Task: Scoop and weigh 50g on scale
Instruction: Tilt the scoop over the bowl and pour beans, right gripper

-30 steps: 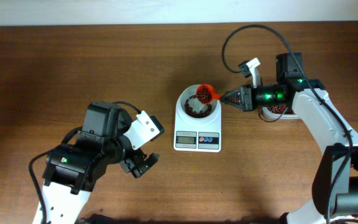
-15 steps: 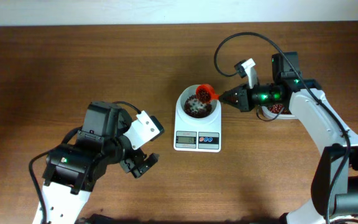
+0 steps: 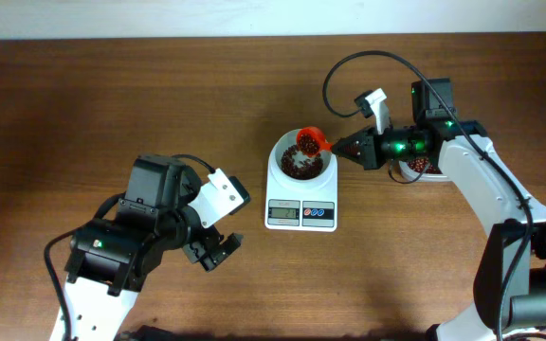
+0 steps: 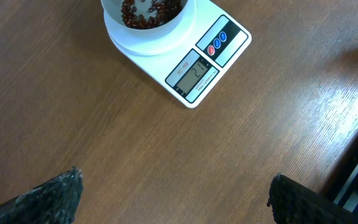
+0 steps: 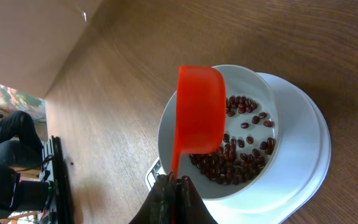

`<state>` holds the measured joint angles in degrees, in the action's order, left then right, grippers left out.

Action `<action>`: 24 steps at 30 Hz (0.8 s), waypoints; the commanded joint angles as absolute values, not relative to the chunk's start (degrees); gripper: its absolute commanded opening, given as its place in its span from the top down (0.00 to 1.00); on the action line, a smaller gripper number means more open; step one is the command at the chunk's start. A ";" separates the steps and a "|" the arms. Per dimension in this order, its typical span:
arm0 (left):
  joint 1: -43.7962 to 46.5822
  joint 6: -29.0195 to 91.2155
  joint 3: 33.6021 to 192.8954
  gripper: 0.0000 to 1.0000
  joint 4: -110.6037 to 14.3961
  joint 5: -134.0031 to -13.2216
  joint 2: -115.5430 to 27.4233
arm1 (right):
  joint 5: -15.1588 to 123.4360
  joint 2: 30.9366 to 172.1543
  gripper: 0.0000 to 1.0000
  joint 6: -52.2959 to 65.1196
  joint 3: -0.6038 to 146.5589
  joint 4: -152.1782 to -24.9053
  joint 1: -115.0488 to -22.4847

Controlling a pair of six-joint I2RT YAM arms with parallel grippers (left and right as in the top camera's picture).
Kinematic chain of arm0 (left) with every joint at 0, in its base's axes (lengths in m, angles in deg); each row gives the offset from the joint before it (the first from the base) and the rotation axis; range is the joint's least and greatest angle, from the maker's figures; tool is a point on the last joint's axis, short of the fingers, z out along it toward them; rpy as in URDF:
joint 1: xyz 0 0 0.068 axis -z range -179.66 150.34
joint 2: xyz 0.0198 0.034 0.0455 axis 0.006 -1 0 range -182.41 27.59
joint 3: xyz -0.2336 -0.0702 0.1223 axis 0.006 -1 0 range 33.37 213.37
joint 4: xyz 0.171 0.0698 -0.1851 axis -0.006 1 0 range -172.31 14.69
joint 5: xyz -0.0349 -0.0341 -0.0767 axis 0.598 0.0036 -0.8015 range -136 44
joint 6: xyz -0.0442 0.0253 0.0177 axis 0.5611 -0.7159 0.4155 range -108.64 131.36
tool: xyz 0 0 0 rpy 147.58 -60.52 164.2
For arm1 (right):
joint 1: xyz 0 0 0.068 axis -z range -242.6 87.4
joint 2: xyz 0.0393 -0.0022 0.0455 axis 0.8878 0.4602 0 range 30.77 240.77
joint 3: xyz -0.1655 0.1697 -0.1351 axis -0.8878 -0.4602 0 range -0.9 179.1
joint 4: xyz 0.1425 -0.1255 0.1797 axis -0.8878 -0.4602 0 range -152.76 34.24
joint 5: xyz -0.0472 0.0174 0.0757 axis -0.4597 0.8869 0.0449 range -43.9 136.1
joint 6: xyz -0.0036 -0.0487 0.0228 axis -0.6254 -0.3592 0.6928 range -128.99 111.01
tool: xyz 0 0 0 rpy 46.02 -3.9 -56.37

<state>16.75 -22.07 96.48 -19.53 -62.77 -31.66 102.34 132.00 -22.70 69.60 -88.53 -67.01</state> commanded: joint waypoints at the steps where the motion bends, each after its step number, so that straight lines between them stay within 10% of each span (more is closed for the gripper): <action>1: 16.42 -22.94 96.83 0.01 -19.61 -63.80 -31.59 | 103.96 132.31 0.96 -23.73 70.56 -88.73 -67.58; 24: 16.42 -22.94 96.83 0.01 -19.61 -63.80 -31.59 | 99.35 132.31 0.96 -23.38 70.58 -84.97 -67.88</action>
<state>16.75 -22.07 96.48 -19.50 -62.77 -31.66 101.82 132.07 -25.22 69.67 -86.04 -67.27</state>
